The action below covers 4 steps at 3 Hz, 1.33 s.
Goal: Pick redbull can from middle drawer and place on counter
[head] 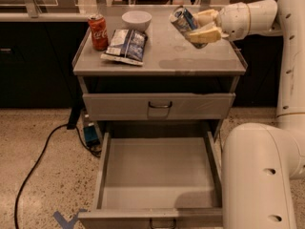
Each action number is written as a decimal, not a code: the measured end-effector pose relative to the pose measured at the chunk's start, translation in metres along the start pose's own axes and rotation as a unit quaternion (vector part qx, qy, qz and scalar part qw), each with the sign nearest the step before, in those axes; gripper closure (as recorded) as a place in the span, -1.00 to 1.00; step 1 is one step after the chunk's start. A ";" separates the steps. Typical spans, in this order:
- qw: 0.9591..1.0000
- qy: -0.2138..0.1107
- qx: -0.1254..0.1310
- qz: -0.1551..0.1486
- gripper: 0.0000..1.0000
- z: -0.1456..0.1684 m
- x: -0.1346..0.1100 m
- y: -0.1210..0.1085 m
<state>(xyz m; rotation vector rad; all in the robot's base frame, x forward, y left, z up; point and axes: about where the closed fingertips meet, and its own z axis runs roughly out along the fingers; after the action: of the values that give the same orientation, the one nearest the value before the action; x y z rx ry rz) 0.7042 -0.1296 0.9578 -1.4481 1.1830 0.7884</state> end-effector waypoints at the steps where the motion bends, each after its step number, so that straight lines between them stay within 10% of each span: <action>1: 1.000 -0.017 0.021 0.003 1.00 0.014 0.019 -0.018; 4: 0.999 0.029 0.013 0.029 1.00 0.047 0.056 -0.026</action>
Offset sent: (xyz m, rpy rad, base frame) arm 0.1728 -0.0420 -0.0178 -0.0216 0.0776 -0.0263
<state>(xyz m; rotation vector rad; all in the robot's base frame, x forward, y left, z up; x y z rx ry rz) 0.7515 -0.0998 0.9035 -1.4289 1.2796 0.7729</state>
